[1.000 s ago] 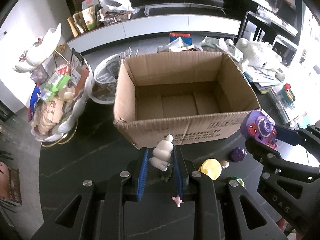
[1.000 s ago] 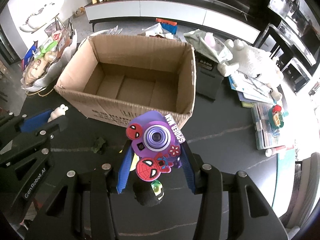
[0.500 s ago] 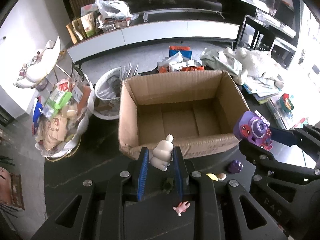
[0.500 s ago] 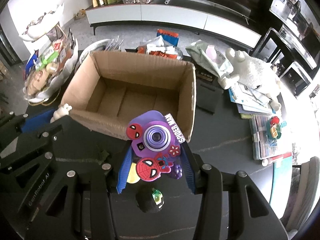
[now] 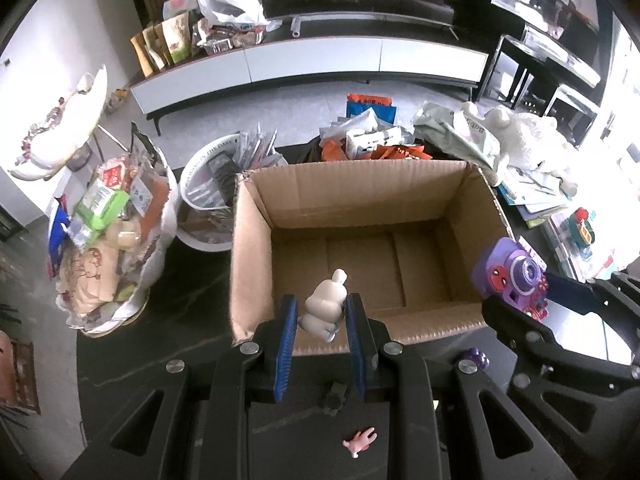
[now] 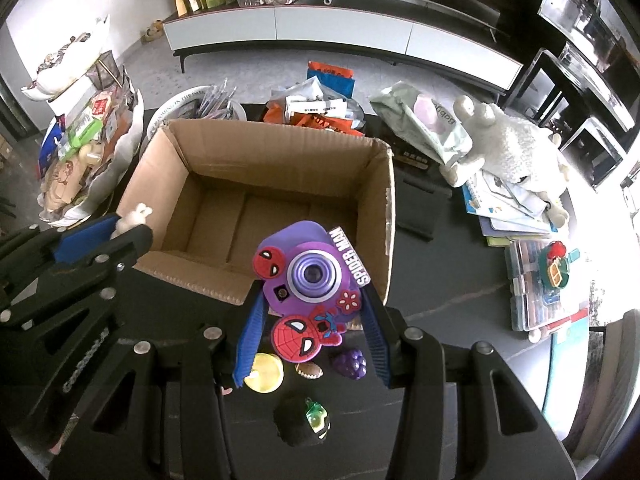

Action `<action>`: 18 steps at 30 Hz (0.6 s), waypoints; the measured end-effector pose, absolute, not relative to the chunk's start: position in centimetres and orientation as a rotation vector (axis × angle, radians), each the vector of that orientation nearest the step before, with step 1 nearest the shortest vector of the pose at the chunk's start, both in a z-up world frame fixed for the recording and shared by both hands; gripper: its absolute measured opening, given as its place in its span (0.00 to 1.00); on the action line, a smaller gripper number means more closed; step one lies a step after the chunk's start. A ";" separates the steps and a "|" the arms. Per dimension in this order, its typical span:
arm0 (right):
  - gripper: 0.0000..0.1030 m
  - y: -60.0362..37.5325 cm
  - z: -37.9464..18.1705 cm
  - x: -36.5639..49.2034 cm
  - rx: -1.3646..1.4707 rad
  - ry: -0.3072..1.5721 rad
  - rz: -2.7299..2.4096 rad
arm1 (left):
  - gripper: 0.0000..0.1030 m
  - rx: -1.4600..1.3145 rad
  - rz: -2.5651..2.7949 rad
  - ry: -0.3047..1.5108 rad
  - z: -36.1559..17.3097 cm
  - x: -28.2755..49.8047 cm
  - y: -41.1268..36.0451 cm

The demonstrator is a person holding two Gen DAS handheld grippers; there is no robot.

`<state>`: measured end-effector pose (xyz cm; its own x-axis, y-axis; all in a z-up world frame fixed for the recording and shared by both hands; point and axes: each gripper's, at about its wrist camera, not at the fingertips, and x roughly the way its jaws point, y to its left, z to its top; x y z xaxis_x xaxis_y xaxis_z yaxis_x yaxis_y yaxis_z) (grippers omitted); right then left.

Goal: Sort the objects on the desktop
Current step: 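Open the left tool over the box to drop the white bunny inside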

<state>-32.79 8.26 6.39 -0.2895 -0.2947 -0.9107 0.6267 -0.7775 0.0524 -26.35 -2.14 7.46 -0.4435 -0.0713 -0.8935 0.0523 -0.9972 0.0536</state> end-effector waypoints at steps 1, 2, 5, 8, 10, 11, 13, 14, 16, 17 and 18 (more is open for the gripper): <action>0.42 8.2 6.3 -32.9 1.384 0.426 -2.096 | 0.21 1.620 -2.609 -0.023 7.3 -26.6 -2.2; 0.42 8.2 6.2 -33.0 1.385 0.426 -2.097 | 0.21 1.622 -2.607 -0.020 7.1 -26.8 -2.2; 0.42 8.3 6.0 -33.5 1.393 0.423 -2.099 | 0.22 1.629 -2.604 -0.014 6.5 -27.3 -2.3; 0.42 8.3 5.6 -34.0 1.404 0.418 -2.101 | 0.22 1.618 -2.600 -0.029 6.2 -27.6 -2.4; 0.42 8.3 5.5 -34.2 1.406 0.417 -2.099 | 0.22 1.610 -2.598 -0.039 6.0 -27.7 -2.5; 0.42 8.3 5.4 -34.3 1.407 0.417 -2.098 | 0.22 1.607 -2.597 -0.045 5.9 -27.8 -2.5; 0.42 8.2 5.2 -34.5 1.410 0.416 -2.095 | 0.22 1.611 -2.592 -0.031 5.8 -27.9 -2.7; 0.42 8.2 5.1 -34.5 1.411 0.415 -2.094 | 0.22 1.613 -2.589 -0.026 5.8 -27.9 -2.8; 0.42 8.1 5.0 -34.6 1.413 0.415 -2.091 | 0.22 1.610 -2.588 -0.023 5.8 -27.9 -2.9; 0.42 8.1 5.0 -34.6 1.413 0.415 -2.091 | 0.22 1.610 -2.586 -0.024 5.8 -27.9 -2.9; 0.42 8.0 5.0 -34.6 1.413 0.416 -2.091 | 0.23 1.611 -2.587 -0.021 5.9 -27.9 -3.0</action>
<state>-34.59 8.05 4.98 -0.2746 -0.2855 -0.9182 0.6153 -0.7859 0.0603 -27.90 -2.97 5.87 -0.4380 -0.0865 -0.8948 0.0721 -0.9955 0.0610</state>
